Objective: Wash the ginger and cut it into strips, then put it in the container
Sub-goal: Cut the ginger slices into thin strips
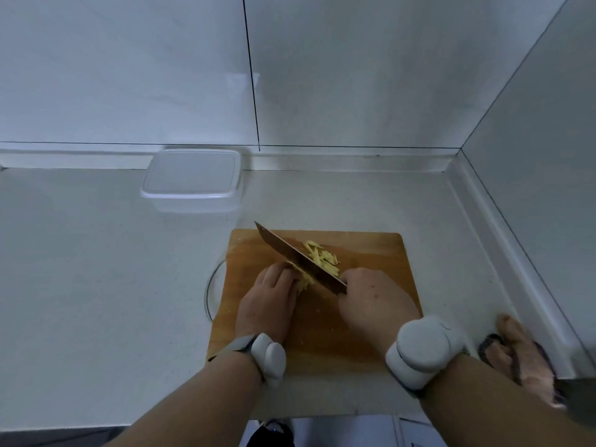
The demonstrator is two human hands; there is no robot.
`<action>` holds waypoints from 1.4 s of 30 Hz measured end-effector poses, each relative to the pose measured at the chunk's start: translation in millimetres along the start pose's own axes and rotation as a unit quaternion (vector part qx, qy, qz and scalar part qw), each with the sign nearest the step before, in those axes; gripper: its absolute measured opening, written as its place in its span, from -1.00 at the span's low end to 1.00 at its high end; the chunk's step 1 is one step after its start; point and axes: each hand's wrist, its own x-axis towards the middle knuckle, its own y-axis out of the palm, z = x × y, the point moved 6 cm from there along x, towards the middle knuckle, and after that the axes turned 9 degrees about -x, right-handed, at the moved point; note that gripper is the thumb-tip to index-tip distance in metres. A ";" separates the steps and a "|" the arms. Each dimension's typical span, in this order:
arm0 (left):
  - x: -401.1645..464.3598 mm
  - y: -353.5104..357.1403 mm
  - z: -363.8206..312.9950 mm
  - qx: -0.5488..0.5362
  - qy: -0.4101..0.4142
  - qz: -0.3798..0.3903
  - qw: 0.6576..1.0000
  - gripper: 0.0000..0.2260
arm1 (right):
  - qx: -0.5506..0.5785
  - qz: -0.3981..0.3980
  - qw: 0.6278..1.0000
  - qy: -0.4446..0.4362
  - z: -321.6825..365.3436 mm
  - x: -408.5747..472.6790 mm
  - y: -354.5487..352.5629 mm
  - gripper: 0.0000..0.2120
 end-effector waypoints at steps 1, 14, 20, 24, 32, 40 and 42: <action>0.3 0.2 -0.4 0.005 -0.002 -0.001 1.000 -0.75 | -0.004 -0.003 1.000 0.000 0.3 -1.9 -1.7 -0.82; 0.7 2.1 0.5 -0.003 -0.006 0.005 1.000 -0.74 | -0.046 0.024 0.999 0.002 9.9 3.8 1.2 -0.80; 0.8 1.0 -0.3 -0.004 0.009 -0.008 1.000 -0.76 | -0.040 0.036 0.999 -0.007 17.0 19.9 8.9 -0.80; 1.7 -1.8 -3.8 0.000 0.026 -0.025 0.999 -0.77 | -0.035 0.018 0.999 -0.034 26.2 27.8 14.5 -0.80; 0.0 -0.5 -1.3 -0.018 0.013 -0.026 0.999 -0.77 | -0.018 0.020 0.999 -0.037 23.2 27.0 14.6 -0.80; 0.3 2.4 -0.1 -0.024 0.027 -0.017 0.999 -0.77 | 0.011 0.030 0.999 0.008 -4.7 5.5 9.8 -0.80; 0.6 2.8 0.5 -0.007 0.020 -0.017 1.000 -0.75 | 0.007 0.017 1.000 0.004 -4.1 -0.1 3.7 -0.81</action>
